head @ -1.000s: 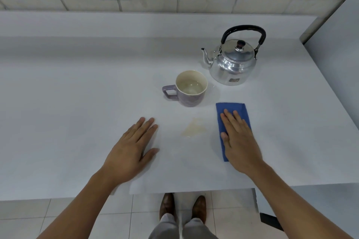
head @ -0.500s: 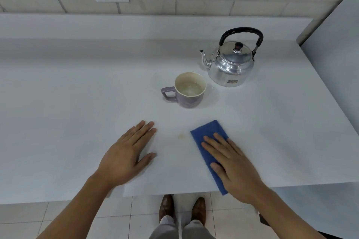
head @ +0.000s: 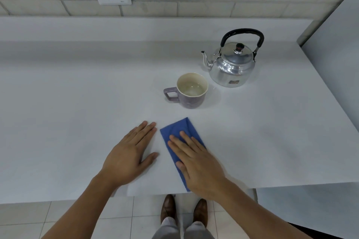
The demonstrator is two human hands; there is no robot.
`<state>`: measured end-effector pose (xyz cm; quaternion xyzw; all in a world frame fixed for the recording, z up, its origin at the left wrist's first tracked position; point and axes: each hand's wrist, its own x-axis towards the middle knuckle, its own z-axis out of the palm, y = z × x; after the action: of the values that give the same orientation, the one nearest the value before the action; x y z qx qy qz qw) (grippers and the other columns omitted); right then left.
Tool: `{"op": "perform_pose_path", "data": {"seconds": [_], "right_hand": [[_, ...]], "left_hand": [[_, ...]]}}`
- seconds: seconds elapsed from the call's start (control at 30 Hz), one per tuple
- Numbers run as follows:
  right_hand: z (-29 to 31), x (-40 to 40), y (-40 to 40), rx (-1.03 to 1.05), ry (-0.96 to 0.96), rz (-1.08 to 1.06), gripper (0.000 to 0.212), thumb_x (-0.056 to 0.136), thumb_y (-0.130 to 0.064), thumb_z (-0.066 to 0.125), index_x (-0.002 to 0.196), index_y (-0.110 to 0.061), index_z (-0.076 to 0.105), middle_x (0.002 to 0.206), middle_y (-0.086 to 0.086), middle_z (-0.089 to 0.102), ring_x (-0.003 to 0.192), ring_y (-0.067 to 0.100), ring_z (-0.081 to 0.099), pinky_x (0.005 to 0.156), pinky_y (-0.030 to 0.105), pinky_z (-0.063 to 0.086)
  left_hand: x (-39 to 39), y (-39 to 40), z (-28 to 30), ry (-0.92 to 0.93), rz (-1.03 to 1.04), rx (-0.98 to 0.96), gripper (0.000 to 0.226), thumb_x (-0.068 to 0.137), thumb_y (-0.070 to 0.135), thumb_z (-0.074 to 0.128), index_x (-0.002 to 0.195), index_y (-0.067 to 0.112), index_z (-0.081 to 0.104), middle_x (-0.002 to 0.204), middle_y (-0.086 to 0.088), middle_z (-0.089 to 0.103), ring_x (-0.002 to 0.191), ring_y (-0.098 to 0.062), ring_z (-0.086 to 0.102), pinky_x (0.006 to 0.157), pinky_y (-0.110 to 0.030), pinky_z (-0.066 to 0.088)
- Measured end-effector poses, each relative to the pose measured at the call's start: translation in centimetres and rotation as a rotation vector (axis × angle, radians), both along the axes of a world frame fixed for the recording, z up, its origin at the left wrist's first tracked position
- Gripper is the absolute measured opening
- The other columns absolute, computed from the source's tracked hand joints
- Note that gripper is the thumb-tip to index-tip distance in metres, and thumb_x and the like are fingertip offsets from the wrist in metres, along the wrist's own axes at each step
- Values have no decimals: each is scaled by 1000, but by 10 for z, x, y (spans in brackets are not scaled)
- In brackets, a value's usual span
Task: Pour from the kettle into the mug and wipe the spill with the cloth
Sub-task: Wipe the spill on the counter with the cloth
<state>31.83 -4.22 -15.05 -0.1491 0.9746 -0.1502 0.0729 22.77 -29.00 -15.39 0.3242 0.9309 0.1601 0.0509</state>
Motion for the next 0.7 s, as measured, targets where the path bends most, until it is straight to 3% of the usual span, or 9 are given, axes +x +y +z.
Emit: {"op": "perform_pose_path", "data": {"seconds": [0.1, 0.23, 0.4, 0.53, 0.6, 0.7], "right_hand": [[1, 22, 37, -5, -15, 102, 57, 107, -38, 27, 161, -35, 7, 168, -22, -2, 155, 7, -8, 124, 29, -4], [5, 22, 76, 4, -31, -82, 57, 107, -42, 21, 160, -36, 3, 168, -22, -3, 154, 4, -9, 124, 35, 7], [2, -19, 38, 0, -21, -166, 58, 107, -36, 21, 161, -30, 0, 168, -17, -7, 153, 5, -18, 126, 39, 8], [2, -37, -1, -29, 6, -18, 58, 106, -33, 22, 162, -26, 8, 170, -14, 0, 154, 9, -14, 126, 38, 6], [2, -35, -6, 1, 15, 97, 57, 107, -33, 21, 162, -24, 9, 170, -12, 1, 155, 11, -14, 126, 38, 4], [5, -27, 5, 19, 17, 299, 56, 108, -33, 26, 162, -25, 11, 170, -12, 6, 155, 11, -12, 126, 37, 3]], "left_hand": [[0, -1, -1, 0, -4, 2, 76, 102, 64, 37, 164, 24, 21, 172, 13, 16, 159, -3, 4, 129, -31, 17], [-1, 0, 0, 14, -3, 4, 74, 102, 63, 38, 164, 24, 23, 172, 14, 16, 160, -4, 5, 129, -30, 16], [0, 0, 1, 1, 5, 4, 78, 101, 67, 35, 164, 24, 21, 172, 13, 15, 159, -3, 5, 129, -30, 16], [2, -1, 5, -63, 55, 66, 90, 96, 69, 43, 165, 30, 2, 171, 18, 5, 155, 6, 2, 124, -13, 6], [3, -4, 7, -138, 77, 141, 93, 94, 65, 52, 164, 36, -3, 171, 23, 4, 153, 11, 7, 121, -9, 9], [3, -9, 9, -226, 83, 244, 81, 100, 51, 47, 163, 39, -1, 172, 23, 7, 154, 8, 13, 121, -9, 13]]}}
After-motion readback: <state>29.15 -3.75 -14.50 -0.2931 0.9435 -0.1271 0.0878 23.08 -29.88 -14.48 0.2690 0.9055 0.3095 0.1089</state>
